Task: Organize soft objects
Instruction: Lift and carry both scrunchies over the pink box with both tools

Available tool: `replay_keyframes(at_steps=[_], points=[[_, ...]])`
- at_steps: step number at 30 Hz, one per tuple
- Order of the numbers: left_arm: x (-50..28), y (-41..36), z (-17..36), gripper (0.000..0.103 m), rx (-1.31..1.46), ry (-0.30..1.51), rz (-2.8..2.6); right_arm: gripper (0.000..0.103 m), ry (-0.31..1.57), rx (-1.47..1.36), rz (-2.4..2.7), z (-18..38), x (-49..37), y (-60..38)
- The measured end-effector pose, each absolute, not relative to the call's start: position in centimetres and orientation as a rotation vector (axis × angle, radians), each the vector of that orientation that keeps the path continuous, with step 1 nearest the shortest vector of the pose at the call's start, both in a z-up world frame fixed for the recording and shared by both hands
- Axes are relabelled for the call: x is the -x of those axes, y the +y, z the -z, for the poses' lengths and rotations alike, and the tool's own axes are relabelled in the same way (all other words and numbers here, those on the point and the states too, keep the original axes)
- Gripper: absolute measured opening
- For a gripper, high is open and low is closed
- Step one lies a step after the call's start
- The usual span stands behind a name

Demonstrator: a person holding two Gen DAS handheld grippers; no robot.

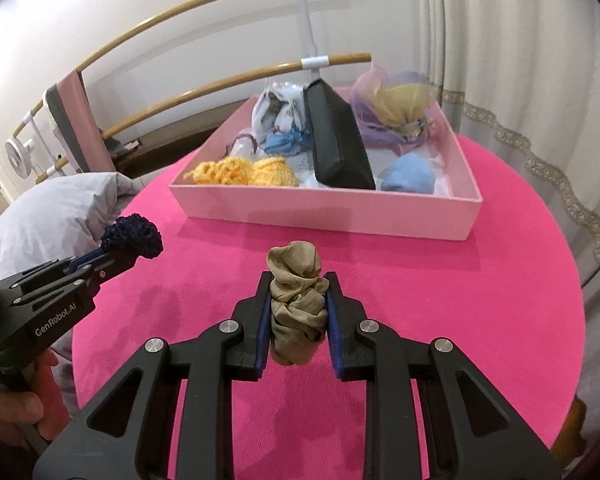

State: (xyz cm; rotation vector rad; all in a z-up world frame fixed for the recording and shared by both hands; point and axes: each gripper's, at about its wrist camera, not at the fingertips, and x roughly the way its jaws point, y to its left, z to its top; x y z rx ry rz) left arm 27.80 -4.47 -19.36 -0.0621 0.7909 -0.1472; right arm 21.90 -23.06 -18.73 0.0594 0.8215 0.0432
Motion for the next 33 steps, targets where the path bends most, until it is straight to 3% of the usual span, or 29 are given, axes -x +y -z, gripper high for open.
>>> replay_keyframes(at_steps=[18, 33], points=[[-22.1, -5.7, 12.8, 0.010, 0.043, 0.678, 0.190, 0.022, 0.691, -0.035, -0.028, 12.9, -18.3, -22.6], [-25.0, -6.5, 8.5, 0.010, 0.045, 0.581, 0.202, 0.022, 0.568, -0.007, 0.008, 6.1, -21.0, -25.5]])
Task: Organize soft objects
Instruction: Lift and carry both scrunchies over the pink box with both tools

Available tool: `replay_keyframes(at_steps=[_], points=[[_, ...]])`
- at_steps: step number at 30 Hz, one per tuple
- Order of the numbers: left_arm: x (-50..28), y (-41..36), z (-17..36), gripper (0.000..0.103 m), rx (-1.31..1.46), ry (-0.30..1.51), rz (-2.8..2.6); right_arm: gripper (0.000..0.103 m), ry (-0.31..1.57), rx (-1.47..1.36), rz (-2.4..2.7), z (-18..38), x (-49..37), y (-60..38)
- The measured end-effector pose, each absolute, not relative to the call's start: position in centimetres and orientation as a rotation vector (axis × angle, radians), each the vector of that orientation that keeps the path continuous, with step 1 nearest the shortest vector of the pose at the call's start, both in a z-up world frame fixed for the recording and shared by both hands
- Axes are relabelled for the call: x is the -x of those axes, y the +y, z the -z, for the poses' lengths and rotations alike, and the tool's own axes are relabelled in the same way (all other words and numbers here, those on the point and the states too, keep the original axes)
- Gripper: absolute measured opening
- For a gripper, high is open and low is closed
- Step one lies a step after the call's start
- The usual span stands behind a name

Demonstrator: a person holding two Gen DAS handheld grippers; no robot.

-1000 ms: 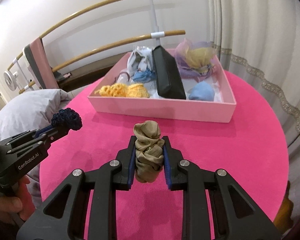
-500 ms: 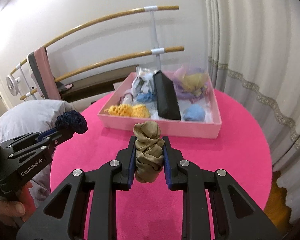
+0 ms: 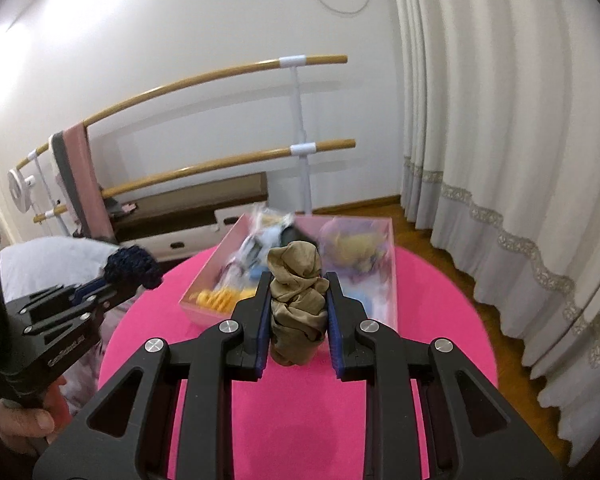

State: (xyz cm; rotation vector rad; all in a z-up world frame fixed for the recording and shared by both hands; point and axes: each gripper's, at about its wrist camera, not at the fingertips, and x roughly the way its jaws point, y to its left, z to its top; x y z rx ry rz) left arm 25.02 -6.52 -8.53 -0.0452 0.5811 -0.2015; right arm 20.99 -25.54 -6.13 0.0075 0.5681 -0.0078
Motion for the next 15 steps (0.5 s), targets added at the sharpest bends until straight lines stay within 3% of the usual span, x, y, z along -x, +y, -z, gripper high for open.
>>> replay_keyframes(at_steps=[6, 15], points=[[-29.0, -7.3, 8.4, 0.010, 0.051, 0.586, 0.204, 0.022, 0.576, -0.027, 0.010, 5.2, -25.5, -27.2], [-37.1, -9.8, 10.6, 0.011, 0.048, 0.651, 0.217, 0.022, 0.679, -0.061, 0.003, 8.3, -32.1, -29.4]])
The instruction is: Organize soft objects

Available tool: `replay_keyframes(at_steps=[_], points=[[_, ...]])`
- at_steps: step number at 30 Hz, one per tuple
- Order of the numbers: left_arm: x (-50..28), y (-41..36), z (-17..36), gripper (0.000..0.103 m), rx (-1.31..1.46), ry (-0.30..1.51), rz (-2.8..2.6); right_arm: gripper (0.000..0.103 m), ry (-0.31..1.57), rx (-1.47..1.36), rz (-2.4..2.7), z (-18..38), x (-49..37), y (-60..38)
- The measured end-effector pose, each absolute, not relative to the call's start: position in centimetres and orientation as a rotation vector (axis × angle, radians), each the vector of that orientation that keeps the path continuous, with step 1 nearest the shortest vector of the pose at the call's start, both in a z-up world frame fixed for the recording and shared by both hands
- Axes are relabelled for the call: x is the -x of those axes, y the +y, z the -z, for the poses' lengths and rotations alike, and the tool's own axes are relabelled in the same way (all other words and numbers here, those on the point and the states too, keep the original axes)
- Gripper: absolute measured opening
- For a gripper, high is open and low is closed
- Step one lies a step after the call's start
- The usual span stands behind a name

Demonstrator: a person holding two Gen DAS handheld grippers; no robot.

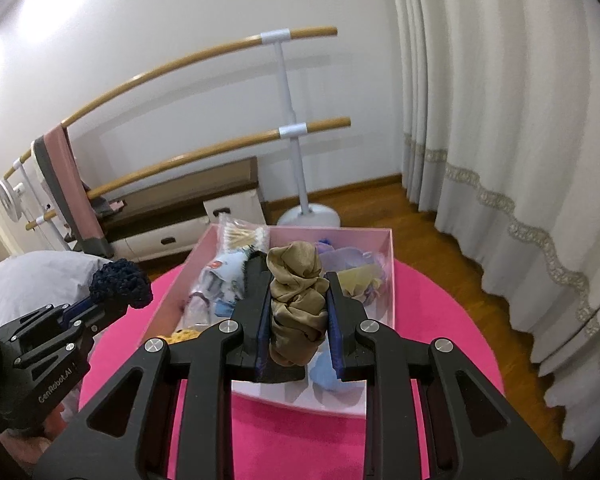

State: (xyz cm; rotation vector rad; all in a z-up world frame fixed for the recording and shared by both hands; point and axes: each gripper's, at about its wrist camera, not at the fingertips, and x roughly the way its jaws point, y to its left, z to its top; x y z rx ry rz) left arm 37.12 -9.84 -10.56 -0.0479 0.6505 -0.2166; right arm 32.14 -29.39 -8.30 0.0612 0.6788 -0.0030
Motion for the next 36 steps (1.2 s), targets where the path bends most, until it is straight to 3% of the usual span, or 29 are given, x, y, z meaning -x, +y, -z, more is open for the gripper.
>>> replay_keyframes(at_steps=[12, 15, 16, 18, 20, 22, 23, 25, 36], points=[[-46.7, -13.3, 13.6, 0.013, 0.041, 0.747, 0.230, 0.023, 0.774, -0.107, 0.016, 12.7, -36.5, -31.7], [-48.2, -13.5, 13.8, 0.017, 0.040, 0.755, 0.226, 0.031, 0.780, -0.111, 0.029, 13.2, -36.9, -32.0], [-48.9, -13.7, 13.9, 0.020, 0.038, 0.763, 0.233, 0.035, 0.782, -0.115, 0.033, 13.3, -36.9, -31.9], [-48.8, -13.6, 14.1, 0.037, 0.026, 0.767, 0.226, 0.047, 0.782, -0.125, 0.039, 13.5, -36.9, -32.3], [-49.1, -13.7, 13.9, 0.078, 0.021, 0.749, 0.198, 0.068, 0.770, -0.137, 0.046, 13.5, -36.7, -32.6], [-48.7, -13.6, 13.2, 0.095, 0.015, 0.697, 0.155, 0.077, 0.756, -0.148, 0.052, 13.3, -36.1, -32.7], [-48.1, -13.6, 13.1, 0.101, 0.011, 0.680, 0.143, 0.087, 0.748, -0.155, 0.053, 13.1, -35.8, -32.8], [-47.7, -13.5, 12.2, 0.103, -0.001, 0.652, 0.119, 0.103, 0.724, -0.166, 0.068, 12.6, -34.9, -32.9], [-41.2, -13.3, 9.1, 0.103, -0.013, 0.550, 0.050, 0.103, 0.627, -0.184, 0.097, 8.5, -27.2, -30.9]])
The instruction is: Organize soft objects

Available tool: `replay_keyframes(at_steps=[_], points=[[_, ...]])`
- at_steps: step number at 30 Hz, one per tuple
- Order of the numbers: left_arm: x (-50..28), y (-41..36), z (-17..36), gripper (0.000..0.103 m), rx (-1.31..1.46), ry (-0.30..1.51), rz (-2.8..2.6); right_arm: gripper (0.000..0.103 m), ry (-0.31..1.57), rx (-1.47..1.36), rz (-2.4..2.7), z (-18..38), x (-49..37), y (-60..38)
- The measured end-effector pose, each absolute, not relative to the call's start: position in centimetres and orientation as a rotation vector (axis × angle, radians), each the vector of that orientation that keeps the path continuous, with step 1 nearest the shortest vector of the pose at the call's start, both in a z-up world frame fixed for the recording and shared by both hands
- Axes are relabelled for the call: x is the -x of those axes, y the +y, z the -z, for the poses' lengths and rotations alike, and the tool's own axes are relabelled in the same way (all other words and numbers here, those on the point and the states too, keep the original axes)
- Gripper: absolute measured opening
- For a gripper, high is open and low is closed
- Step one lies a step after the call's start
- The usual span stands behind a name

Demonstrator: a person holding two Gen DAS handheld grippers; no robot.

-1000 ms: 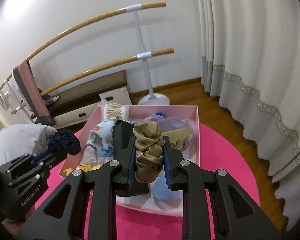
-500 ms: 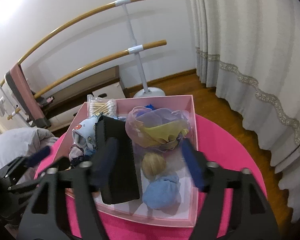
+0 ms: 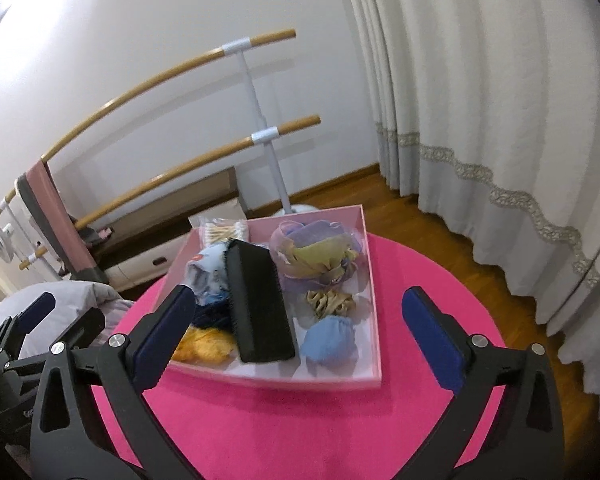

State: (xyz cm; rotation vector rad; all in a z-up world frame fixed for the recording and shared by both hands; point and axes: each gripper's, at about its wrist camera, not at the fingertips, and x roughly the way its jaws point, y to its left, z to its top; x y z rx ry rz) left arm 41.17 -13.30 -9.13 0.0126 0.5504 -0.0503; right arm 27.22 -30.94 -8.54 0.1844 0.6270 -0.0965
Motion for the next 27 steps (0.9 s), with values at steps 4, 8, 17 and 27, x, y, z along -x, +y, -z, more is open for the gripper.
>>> replay_keyframes(at_steps=[4, 8, 17, 27], points=[[-36.0, -12.5, 9.7, 0.103, -0.003, 0.521, 0.040, 0.103, 0.570, -0.166, 0.107, 6.8, -22.6, -29.4], [-31.5, -11.4, 9.6, 0.103, 0.012, 0.488, 0.040, 0.103, 0.541, -0.144, 0.115, 5.8, -18.4, -27.9], [-19.5, -8.1, 9.1, 0.103, 0.023, 0.438, 0.043, 0.103, 0.468, -0.091, 0.142, 4.6, -10.2, -24.5], [-9.4, -5.9, 8.2, 0.103, 0.031, 0.395, 0.050, 0.103, 0.405, -0.072, 0.150, 4.2, -3.9, -21.8]])
